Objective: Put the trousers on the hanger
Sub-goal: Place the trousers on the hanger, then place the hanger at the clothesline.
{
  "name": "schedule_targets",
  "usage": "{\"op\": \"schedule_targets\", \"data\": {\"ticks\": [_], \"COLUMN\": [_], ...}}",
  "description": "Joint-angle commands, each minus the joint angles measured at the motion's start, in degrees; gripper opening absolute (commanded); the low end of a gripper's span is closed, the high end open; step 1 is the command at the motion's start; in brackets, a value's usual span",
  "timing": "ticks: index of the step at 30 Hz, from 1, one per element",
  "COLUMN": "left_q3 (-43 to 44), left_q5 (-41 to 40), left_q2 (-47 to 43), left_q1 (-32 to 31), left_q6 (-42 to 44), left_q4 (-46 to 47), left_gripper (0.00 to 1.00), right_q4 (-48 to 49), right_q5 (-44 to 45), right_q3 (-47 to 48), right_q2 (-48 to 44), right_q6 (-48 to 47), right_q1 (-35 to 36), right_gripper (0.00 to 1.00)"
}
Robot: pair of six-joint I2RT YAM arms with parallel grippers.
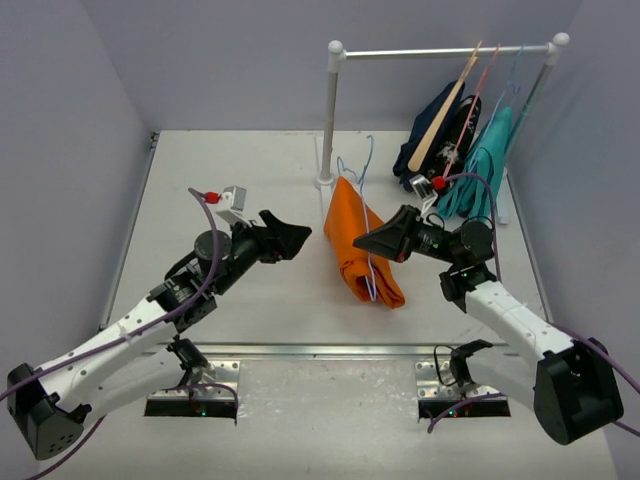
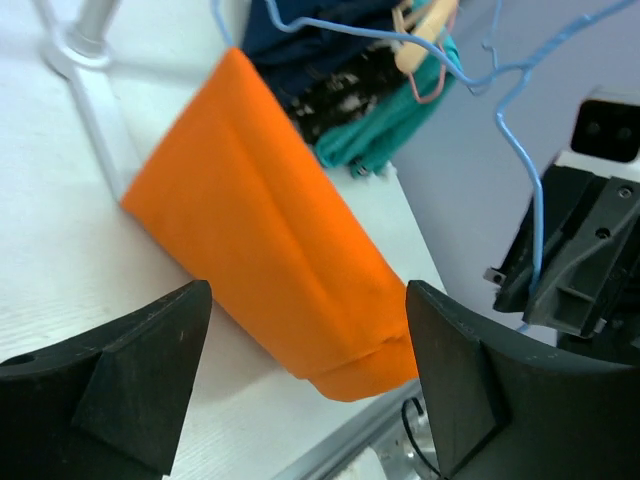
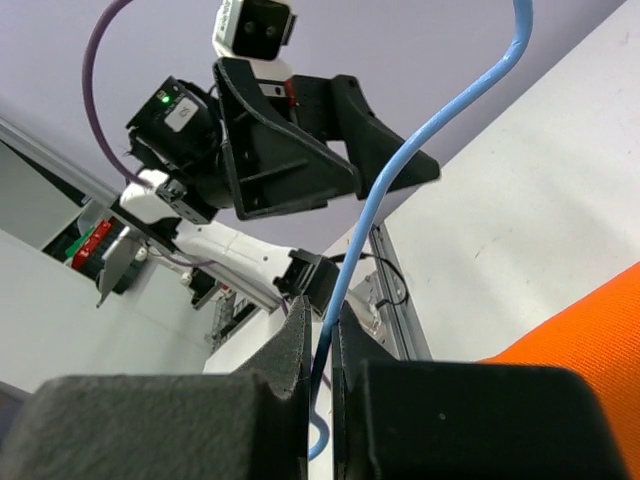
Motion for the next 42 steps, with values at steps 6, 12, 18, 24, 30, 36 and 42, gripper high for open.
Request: {"op": "schedule_targets", "data": {"ticks": [6,12,18,24,30,36,42], "left_q3": [-0.57,-4.17,-5.51,-5.25,-6.08,-5.92,-6.36], "left_q5": [-10.70,-10.26,-9.16,-8.23,-7.79,-6.23,-6.17], "left_q2": [-5.40,-6.47,-9.93,-11.99,-11.69,-11.70,-11.20], "left_q1": [-0.08,-0.08,-0.08,-0.17,-0.12,-0.11,-0.17], "left_q6": [6.54,8.09,7.46,7.42,7.32,7.54,7.69], "left_q4": [-14.43,-16.34,-18.70,-20.85,-20.21,-20.26,-19.80], "left_gripper": [0.78,0.78,0.79,0.79,0.78,0.78,0.78], "right_q4": [14.03,13.94,13.94,13.85,13.72,13.43,11.30], "right_q5": [1.37,0.09,-1.72,-3.68,-4.42,-5.79,-8.89], "right_q3": [12.12,18.31,24.41,32.58,36.86,43.12,51.68], "right_q2": [-1.84,1.45,6.34,14.47,19.73,26.16,34.37], "right_q6": [-4.70,-3.80,-1.50,0.43,1.33,2.41,4.21], "right_q1": [-4.75,-7.80,-10.87,-11.53,-12.11,-13.05,-13.52], "right_gripper": [0.00,0.00,0.00,0.00,0.00,0.00,0.00]}}
